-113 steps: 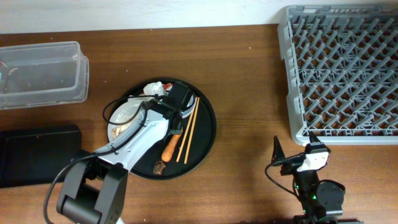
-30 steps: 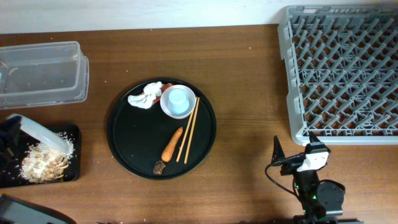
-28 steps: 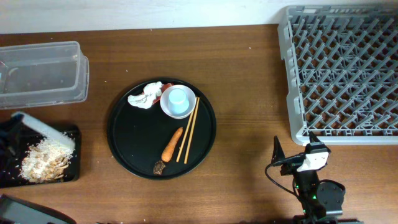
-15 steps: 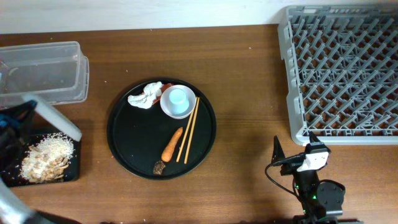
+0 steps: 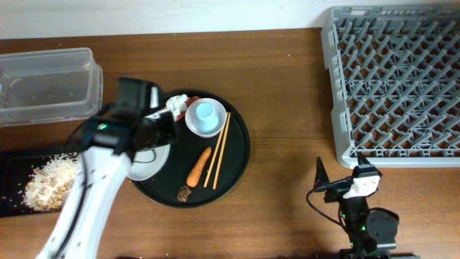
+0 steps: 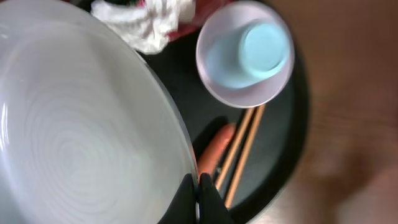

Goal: Sort waste into correct bins and load items into the dishwasher rack
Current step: 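Carry the empty plate back and set it on the round tray, then grasp the white tissue and red wrapper with the left gripper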

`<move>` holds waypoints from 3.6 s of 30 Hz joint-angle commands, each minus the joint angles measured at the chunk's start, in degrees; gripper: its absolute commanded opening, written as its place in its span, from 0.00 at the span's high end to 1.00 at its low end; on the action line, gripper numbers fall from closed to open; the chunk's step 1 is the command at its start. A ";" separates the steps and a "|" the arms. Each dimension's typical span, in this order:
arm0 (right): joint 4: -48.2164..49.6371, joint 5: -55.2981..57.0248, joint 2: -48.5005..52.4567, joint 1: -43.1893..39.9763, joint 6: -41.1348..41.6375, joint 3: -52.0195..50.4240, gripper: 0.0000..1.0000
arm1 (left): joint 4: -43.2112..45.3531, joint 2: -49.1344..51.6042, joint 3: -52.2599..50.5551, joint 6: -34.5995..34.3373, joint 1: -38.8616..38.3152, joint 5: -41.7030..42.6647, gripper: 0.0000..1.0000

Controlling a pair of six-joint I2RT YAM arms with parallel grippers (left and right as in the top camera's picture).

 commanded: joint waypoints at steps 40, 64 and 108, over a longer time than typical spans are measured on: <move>0.17 0.52 -0.37 -0.37 -0.35 -0.94 0.02 | 13.31 36.28 16.92 1.68 6.58 -6.03 0.33; 0.17 0.52 -0.37 -0.37 -0.35 -0.94 0.02 | 4.57 31.15 23.98 -3.02 6.62 -9.97 0.99; 0.17 0.52 -0.37 -0.37 -0.35 -0.94 0.02 | 21.31 24.30 26.82 12.50 25.24 16.46 0.11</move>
